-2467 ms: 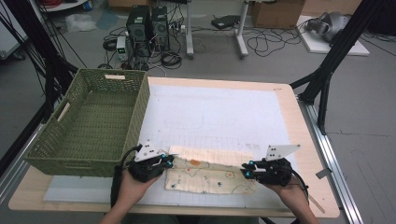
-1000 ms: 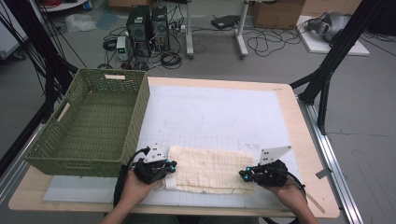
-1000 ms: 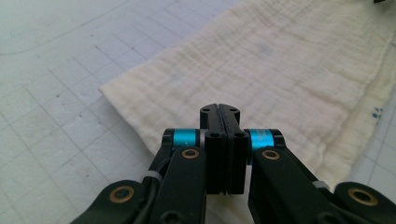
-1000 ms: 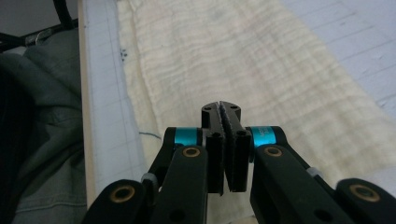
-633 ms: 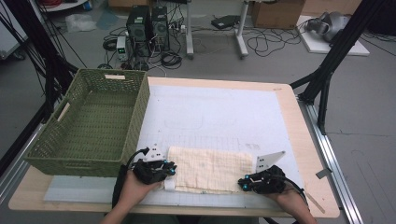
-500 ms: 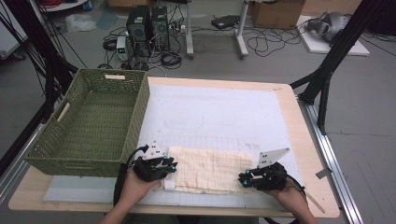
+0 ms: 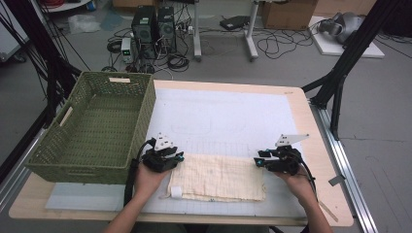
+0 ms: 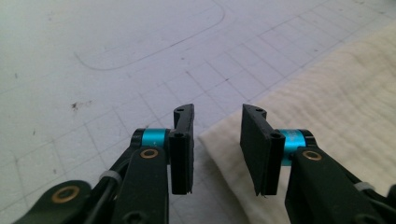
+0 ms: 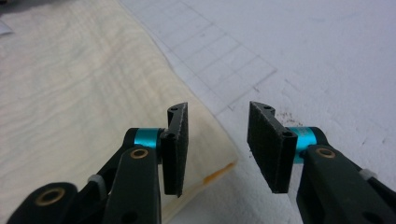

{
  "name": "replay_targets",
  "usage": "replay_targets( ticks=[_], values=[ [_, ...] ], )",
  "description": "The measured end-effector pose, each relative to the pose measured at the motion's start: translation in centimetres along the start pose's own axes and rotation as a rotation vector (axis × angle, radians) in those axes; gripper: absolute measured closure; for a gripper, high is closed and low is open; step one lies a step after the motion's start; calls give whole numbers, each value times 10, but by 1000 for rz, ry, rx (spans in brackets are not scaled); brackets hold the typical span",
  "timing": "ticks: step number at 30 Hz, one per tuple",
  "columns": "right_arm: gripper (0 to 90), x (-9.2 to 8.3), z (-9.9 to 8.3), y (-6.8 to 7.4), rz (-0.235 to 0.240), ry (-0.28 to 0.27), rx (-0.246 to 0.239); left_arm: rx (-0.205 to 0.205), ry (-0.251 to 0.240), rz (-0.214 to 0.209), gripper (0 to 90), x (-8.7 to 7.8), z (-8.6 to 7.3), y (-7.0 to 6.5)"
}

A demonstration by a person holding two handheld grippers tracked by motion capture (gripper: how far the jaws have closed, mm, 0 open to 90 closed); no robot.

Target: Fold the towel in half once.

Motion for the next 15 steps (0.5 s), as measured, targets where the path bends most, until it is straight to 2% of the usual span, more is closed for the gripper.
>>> replay_targets(
  ticks=[2, 4, 5, 6, 8, 9, 12, 15],
  values=[
    [576, 5, -1, -3, 6, 26, 1, -12, 28, 10, 585, 4, -1, 0],
    [616, 8, -3, -4, 24, 52, 6, -21, 27, -1, 582, 4, -1, 0],
    [640, 8, -4, -4, 35, 65, 1, -11, 29, -17, 617, 4, -1, 0],
    [673, 9, -5, -2, 33, 57, -4, -5, 27, -37, 692, 4, -1, -1],
    [790, 10, -6, -2, 62, 63, -13, 9, 32, -44, 801, 4, 0, -3],
    [812, 11, -5, -2, 75, 66, -22, 14, 34, -39, 829, 4, 1, -4],
    [830, 11, -2, -1, 64, 74, -44, 8, 24, -22, 854, 4, 2, -4],
    [832, 7, 2, -6, 29, 51, -39, -15, 0, -6, 858, 5, 8, -3]
  ],
)
Point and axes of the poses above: each handheld gripper's, and its own axes: x roughly forward along the jaws, z roughly out of its top, y roughly to its left, the point moved 1 cm from there along x, roughly forward along the jaws, and after that the axes turned 8 degrees about y, right-handed, at the moved point
